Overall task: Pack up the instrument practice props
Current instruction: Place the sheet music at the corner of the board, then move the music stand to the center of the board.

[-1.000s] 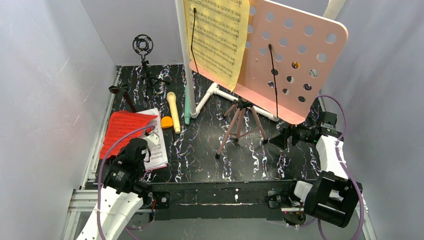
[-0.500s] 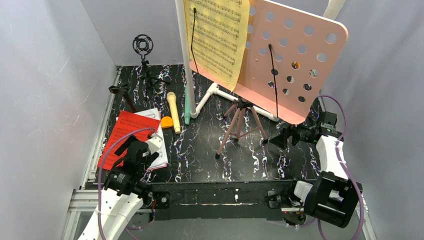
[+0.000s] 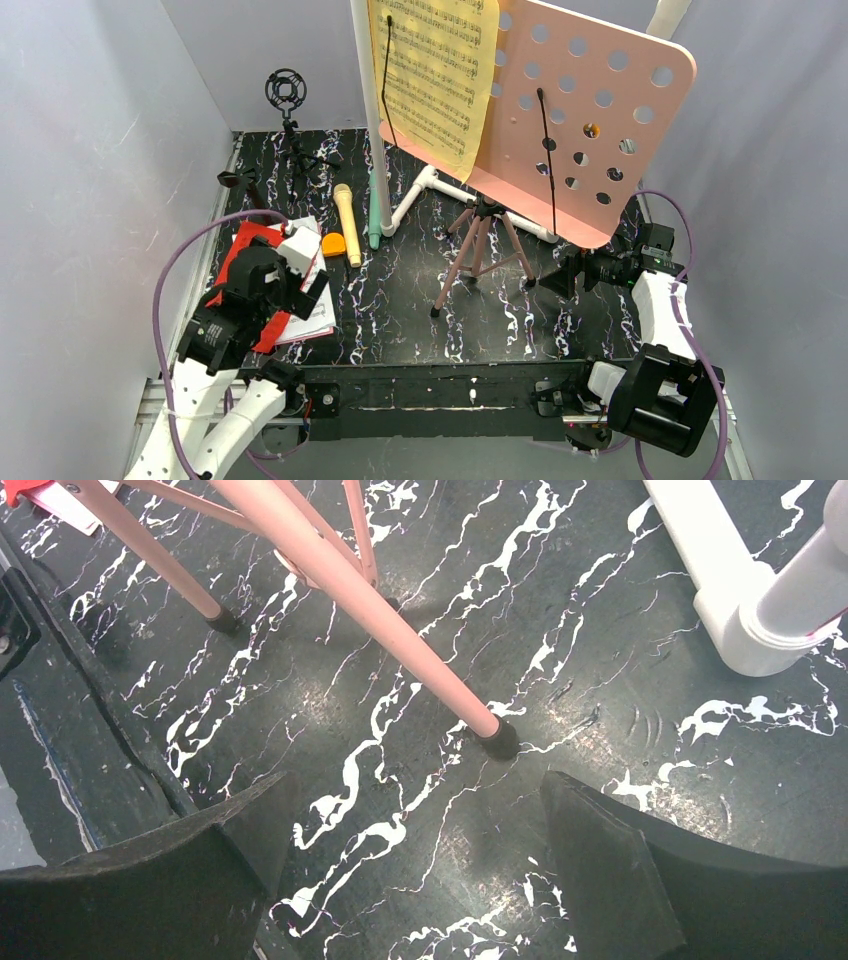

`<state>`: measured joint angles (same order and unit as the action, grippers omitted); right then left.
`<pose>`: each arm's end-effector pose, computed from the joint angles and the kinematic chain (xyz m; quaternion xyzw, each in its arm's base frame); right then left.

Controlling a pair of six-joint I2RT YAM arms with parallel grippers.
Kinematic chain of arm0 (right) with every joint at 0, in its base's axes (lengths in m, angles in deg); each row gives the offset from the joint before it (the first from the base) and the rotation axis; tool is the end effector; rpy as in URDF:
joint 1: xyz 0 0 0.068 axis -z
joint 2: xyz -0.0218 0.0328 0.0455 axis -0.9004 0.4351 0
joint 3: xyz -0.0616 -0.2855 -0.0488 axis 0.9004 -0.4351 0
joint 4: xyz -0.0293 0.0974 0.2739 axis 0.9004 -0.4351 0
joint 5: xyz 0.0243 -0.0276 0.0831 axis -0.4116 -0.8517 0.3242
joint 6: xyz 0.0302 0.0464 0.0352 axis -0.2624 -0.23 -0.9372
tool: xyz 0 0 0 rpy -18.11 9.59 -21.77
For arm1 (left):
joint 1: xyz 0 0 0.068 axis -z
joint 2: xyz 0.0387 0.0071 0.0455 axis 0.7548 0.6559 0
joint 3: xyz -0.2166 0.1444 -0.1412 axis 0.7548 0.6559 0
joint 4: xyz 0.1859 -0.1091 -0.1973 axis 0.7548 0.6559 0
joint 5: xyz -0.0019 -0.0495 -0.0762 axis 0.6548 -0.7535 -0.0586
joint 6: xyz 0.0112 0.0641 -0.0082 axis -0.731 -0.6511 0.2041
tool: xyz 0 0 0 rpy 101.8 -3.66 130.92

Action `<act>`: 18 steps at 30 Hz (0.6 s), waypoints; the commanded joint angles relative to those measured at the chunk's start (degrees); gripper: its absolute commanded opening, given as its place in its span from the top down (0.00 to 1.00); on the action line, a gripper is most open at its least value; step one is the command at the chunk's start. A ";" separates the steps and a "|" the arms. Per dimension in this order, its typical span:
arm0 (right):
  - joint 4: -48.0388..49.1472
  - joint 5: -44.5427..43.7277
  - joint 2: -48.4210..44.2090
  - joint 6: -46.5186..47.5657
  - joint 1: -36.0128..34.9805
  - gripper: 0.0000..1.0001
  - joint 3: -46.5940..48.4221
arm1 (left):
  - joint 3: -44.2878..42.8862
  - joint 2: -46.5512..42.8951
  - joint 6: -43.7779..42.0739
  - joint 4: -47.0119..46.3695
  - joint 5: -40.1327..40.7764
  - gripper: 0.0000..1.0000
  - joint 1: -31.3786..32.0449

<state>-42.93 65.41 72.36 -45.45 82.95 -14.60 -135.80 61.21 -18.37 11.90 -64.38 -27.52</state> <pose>0.2200 -0.0286 0.2219 -0.2667 0.8113 0.2974 0.4269 0.1223 -0.0350 0.3468 0.2403 0.8306 0.0925 0.4938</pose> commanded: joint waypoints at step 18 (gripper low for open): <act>1.13 0.07 -0.82 0.36 0.33 0.00 1.49 | -10.80 3.89 38.77 -19.64 -34.36 0.02 0.17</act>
<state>-42.93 64.95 72.36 -45.45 82.95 -14.60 -144.72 64.58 10.44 -0.14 -92.62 -27.49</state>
